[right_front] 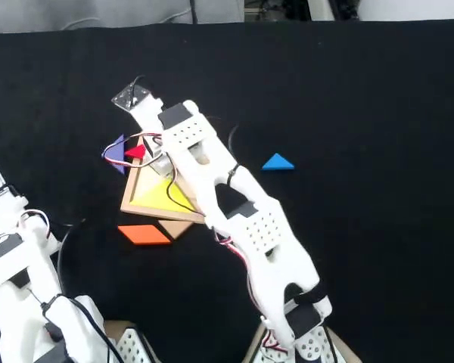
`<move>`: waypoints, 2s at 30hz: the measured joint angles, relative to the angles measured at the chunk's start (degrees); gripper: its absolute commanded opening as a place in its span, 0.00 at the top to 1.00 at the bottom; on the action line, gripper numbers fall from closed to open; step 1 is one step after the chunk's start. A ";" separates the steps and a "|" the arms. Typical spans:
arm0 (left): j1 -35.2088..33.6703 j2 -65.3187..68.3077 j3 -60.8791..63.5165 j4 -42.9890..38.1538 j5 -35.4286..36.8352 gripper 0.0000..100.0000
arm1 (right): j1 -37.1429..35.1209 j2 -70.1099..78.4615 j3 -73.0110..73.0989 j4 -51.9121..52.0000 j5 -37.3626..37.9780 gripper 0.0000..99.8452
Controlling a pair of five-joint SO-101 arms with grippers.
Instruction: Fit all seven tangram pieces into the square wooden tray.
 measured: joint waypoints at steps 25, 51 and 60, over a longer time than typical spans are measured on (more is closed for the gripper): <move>0.26 0.00 0.00 0.00 0.00 0.97 | 0.62 0.18 -9.14 12.31 -0.44 0.97; 0.26 0.00 0.00 0.00 0.00 0.97 | 7.65 6.24 -23.47 -0.97 -0.53 0.97; 0.26 0.00 0.00 0.00 0.00 0.97 | 3.87 13.80 -28.92 -7.65 7.56 0.97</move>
